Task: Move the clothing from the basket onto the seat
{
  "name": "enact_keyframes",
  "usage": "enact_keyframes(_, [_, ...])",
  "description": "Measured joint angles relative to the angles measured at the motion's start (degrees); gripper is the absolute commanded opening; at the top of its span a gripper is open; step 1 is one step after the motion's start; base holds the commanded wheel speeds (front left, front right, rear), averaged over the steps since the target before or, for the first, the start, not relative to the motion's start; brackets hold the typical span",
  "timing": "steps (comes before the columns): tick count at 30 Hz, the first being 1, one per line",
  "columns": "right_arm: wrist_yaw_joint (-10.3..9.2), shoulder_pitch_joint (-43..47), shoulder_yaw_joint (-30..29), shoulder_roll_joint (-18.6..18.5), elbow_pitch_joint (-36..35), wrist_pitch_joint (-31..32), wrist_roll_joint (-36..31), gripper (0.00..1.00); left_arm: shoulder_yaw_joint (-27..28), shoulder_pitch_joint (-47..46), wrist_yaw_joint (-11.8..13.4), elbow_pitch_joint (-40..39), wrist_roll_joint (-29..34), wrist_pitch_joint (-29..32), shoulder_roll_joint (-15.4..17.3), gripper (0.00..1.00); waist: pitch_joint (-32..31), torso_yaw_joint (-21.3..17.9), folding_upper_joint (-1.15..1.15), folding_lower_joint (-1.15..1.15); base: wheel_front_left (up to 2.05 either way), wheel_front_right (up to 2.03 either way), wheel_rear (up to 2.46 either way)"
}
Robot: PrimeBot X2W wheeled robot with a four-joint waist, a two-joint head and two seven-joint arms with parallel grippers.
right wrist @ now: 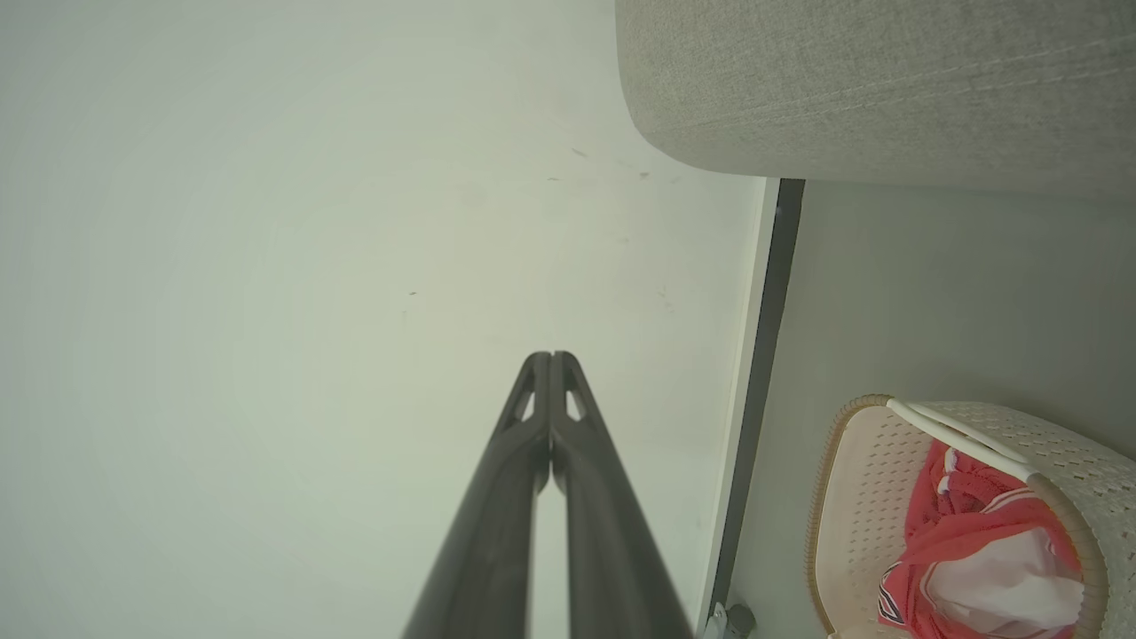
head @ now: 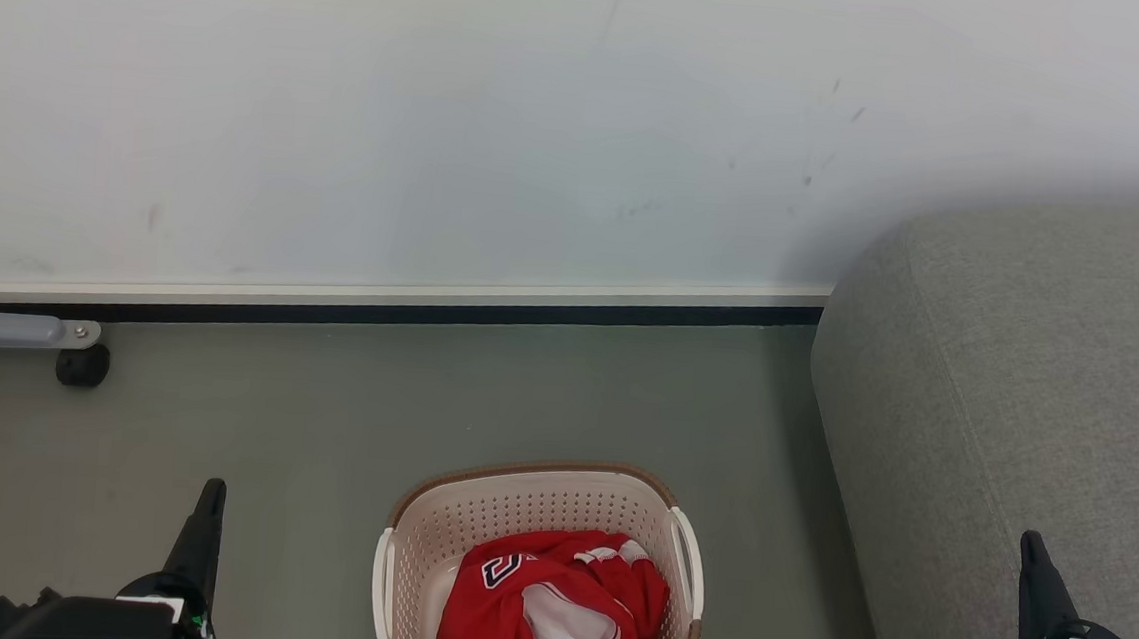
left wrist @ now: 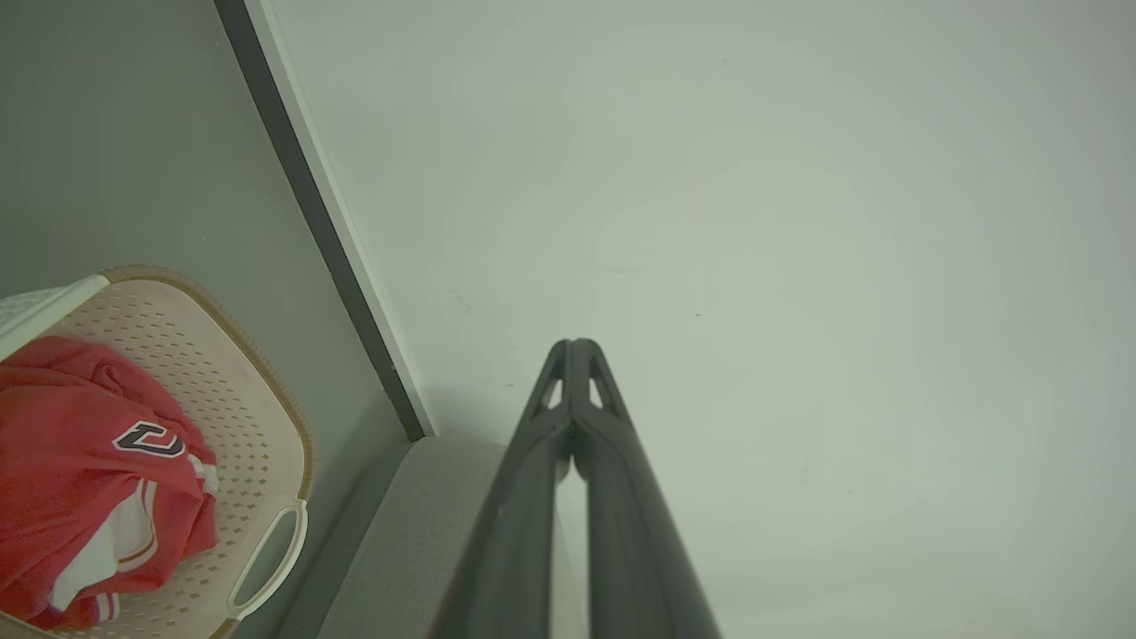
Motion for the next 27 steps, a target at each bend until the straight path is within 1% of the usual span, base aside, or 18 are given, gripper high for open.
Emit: enact_keyframes(27, [0.0, 0.0, 0.0, 0.0, 0.0, 0.0, 0.0, 0.0, 0.0, 0.0, 0.0, -0.01, 0.0, 0.0, 0.0, 0.0, 0.0, 0.0, 0.0, 0.0, 0.0, 0.0, 0.0])
